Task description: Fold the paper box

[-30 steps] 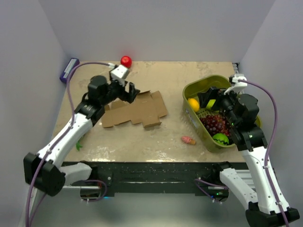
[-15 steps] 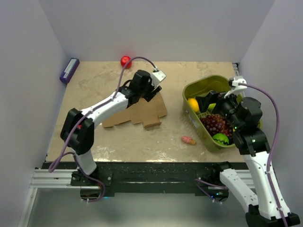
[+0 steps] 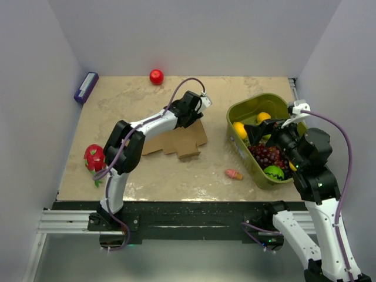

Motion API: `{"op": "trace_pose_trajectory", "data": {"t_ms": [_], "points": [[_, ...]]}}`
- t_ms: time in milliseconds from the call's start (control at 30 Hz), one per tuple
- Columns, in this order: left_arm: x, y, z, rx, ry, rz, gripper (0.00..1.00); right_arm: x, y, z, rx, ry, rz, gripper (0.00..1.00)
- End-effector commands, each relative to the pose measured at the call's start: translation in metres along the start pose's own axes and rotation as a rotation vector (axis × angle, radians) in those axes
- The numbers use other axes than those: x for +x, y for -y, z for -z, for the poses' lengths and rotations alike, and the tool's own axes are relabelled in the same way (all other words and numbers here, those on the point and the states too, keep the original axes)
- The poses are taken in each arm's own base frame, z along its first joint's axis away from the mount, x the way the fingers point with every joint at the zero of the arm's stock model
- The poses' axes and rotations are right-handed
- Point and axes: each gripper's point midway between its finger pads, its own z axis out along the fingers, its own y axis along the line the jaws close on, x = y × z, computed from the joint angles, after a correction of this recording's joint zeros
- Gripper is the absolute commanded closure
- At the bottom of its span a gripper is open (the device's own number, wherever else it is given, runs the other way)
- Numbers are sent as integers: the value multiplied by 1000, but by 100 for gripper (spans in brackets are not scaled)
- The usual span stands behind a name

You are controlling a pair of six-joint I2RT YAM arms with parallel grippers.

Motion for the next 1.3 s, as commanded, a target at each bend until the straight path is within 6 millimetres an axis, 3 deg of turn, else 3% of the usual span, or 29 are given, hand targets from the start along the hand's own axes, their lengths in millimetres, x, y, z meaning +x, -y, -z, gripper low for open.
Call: {"op": "trace_pose_trajectory", "data": {"t_ms": [0, 133, 233, 333, 400, 433, 467, 567, 633, 667, 700, 767, 833, 967, 1000, 1067, 1100, 1133, 1167, 1200, 1267], "points": [[-5, -19, -5, -39, -4, 16, 29, -17, -12, 8, -46, 36, 17, 1], [5, -21, -16, -44, -26, 31, 31, -18, -13, 7, -53, 38, 17, 1], [14, -19, -26, -40, -49, 39, 38, -20, -14, 5, -60, 36, 17, 1], [23, -17, -34, -42, -68, 49, 52, -20, -15, 5, -64, 24, 19, 2], [24, -16, -36, -41, -71, 60, 74, -20, -14, 4, -57, 23, 17, 2], [24, -15, -36, -42, -68, 63, 92, -20, -14, 5, -57, 21, 13, 2], [23, -17, -34, -49, -68, 67, 100, -20, -15, 5, -58, 19, 9, 2], [19, -24, -25, -64, -51, 85, 100, -21, -15, 5, -51, 19, -15, 2], [15, -34, -9, -89, -25, 115, 100, -20, -13, 2, -41, 6, -34, 2], [23, -34, -4, -103, -39, 124, 100, -19, -13, 2, -37, 0, -59, 2], [14, -47, 14, -130, -5, 146, 100, -20, -13, -1, -35, -1, -75, 2], [20, -53, 29, -156, 5, 175, 100, -22, -17, -4, -44, 0, -124, 3], [14, -69, 59, -191, 43, 224, 100, -23, -23, -10, -79, 1, -155, 5], [29, -84, 101, -216, 45, 343, 100, -20, -36, -25, -152, -28, -251, 7], [35, -96, 118, -222, 53, 384, 100, -22, -40, -28, -175, -20, -261, 8], [45, -93, 128, -169, 66, 464, 100, -15, -45, -35, -204, -45, -306, 11], [49, -108, 145, -176, 103, 518, 100, -15, -53, -38, -236, -42, -312, 13], [53, -111, 151, -162, 123, 550, 100, -14, -58, -42, -248, -50, -320, 13], [60, -100, 153, -106, 134, 587, 100, -12, -62, -46, -255, -59, -332, 14], [60, -114, 170, -121, 191, 626, 100, -10, -71, -49, -257, -61, -332, 14], [65, -104, 176, -70, 222, 641, 100, 3, -77, -63, -239, -105, -341, 13]]}}
